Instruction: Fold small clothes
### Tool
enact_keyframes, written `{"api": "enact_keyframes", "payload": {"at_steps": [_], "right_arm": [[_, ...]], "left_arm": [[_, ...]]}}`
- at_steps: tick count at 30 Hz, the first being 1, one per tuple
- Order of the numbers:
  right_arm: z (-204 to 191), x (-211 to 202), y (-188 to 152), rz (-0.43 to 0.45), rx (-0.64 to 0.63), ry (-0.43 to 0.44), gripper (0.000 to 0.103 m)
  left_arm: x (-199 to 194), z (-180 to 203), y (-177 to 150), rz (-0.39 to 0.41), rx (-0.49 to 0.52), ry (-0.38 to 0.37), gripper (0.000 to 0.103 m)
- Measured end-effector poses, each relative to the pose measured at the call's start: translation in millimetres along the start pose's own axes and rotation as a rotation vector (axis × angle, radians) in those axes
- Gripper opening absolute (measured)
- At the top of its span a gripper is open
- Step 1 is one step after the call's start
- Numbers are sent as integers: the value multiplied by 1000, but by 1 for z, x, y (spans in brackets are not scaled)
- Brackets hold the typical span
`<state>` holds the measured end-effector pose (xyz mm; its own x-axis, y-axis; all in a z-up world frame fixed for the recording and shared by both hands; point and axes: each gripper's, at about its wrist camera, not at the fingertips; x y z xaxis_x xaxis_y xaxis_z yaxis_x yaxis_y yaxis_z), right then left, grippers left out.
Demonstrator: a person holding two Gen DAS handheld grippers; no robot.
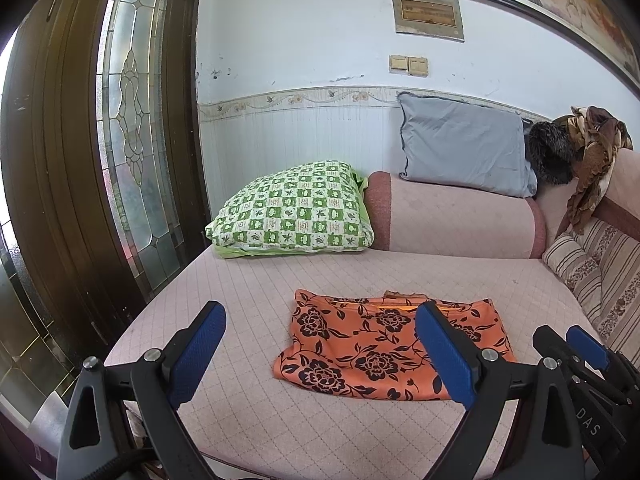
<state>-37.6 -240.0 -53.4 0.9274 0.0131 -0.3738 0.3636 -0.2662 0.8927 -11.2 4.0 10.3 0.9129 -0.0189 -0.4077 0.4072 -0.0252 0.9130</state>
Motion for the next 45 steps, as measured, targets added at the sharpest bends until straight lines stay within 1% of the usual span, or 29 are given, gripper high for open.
{"api": "enact_keyframes", "payload": {"at_steps": [17,24,45], "right_arm": [[-7,-5,3,16,-11,2,63],[-8,-4,2,8,-16,1,63],[-6,-3,-1,9,-15,-11,63]], "left_arm": [[-5,-6,2,11,-11,-1,96],[-6,-9,1,9,-13,-2,96],[5,-13,-3,-8,-17,7,96]]}}
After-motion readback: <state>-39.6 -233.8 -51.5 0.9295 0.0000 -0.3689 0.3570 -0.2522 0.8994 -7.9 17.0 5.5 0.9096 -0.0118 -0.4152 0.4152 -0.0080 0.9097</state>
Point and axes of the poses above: each gripper's, at about its wrist camera, not at the fingertips, and x roughly the way its jaws point, z to its right, y to its top, and after that the axes turned 2 degrees about z, right-handed
